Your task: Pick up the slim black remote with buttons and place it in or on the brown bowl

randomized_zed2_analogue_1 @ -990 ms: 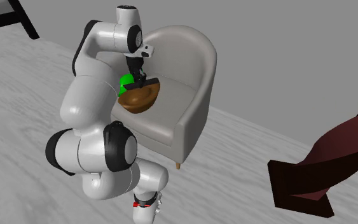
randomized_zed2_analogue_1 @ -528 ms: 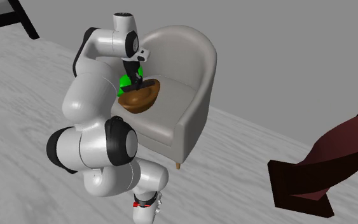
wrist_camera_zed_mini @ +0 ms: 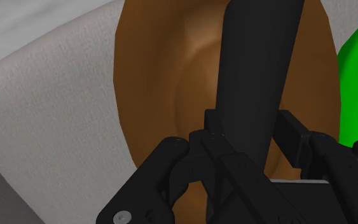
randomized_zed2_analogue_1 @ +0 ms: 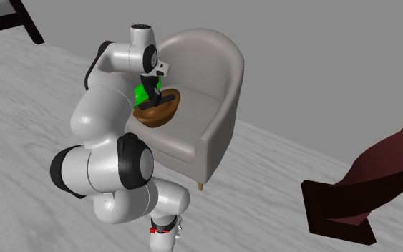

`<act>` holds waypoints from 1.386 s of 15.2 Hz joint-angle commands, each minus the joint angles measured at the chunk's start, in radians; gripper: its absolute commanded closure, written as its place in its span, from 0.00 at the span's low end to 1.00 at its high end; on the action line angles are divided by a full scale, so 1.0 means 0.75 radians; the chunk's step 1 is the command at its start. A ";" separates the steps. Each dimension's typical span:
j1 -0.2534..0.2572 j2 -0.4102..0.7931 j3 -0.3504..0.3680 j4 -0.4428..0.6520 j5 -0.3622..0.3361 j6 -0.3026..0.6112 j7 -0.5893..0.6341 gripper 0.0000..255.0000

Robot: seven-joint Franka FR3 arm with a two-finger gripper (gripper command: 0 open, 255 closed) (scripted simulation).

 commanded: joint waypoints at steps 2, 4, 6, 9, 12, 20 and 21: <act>0.000 -0.001 0.000 -0.006 0.000 0.004 0.000 1.00; 0.000 -0.001 0.000 -0.006 0.000 0.004 0.000 1.00; -0.001 -0.001 0.000 -0.006 0.000 0.004 0.000 0.00; 0.000 -0.002 0.000 -0.007 0.000 0.004 0.000 0.00; -0.003 0.007 -0.006 0.045 -0.005 -0.039 0.003 0.00; -0.011 0.038 -0.020 0.196 -0.019 -0.160 0.011 0.00; -0.011 0.038 -0.020 0.196 -0.019 -0.160 0.011 0.00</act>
